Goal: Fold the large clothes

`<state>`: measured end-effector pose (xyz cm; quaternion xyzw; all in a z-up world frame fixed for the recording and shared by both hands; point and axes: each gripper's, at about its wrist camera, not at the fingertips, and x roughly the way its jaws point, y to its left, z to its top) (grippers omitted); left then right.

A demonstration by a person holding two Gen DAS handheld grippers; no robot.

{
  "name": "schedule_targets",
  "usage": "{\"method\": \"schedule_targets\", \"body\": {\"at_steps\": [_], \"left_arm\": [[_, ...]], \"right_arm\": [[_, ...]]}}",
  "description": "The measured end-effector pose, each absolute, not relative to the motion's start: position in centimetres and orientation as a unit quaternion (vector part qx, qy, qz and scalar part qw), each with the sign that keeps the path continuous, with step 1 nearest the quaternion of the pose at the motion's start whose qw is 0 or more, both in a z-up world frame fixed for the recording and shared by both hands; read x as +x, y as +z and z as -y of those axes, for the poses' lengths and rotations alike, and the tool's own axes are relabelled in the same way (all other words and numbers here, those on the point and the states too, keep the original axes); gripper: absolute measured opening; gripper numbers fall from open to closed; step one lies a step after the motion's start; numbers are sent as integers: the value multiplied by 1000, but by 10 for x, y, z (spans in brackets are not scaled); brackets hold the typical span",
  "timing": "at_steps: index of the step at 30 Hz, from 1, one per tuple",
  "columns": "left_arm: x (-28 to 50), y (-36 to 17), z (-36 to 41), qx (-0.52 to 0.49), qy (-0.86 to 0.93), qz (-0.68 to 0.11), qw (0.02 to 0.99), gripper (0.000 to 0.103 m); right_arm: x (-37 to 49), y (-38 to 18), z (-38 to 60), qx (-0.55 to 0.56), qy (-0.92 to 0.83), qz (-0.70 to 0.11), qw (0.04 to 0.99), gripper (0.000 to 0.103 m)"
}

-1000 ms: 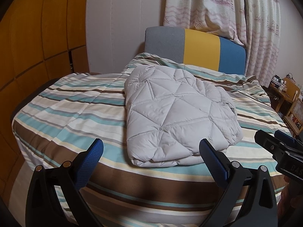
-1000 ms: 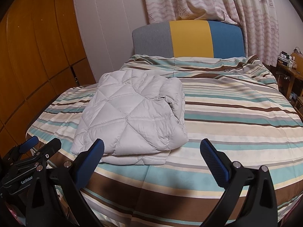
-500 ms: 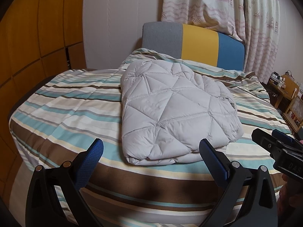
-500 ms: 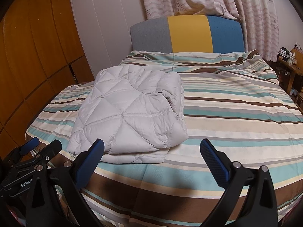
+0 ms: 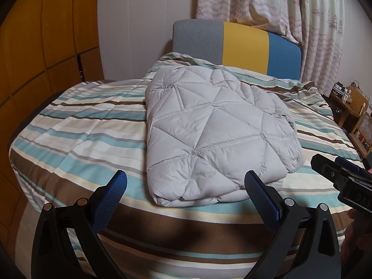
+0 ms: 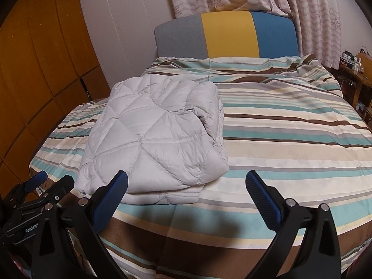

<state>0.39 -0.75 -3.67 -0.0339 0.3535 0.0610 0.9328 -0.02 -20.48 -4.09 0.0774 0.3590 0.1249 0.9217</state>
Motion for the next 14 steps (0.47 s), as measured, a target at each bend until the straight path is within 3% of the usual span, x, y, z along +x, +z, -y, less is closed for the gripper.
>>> {"method": "schedule_targets", "body": {"at_steps": [14], "left_arm": [[50, -47, -52, -88, 106, -397, 907, 100]], "right_arm": [[70, -57, 265, 113, 36, -378, 918, 101]]}}
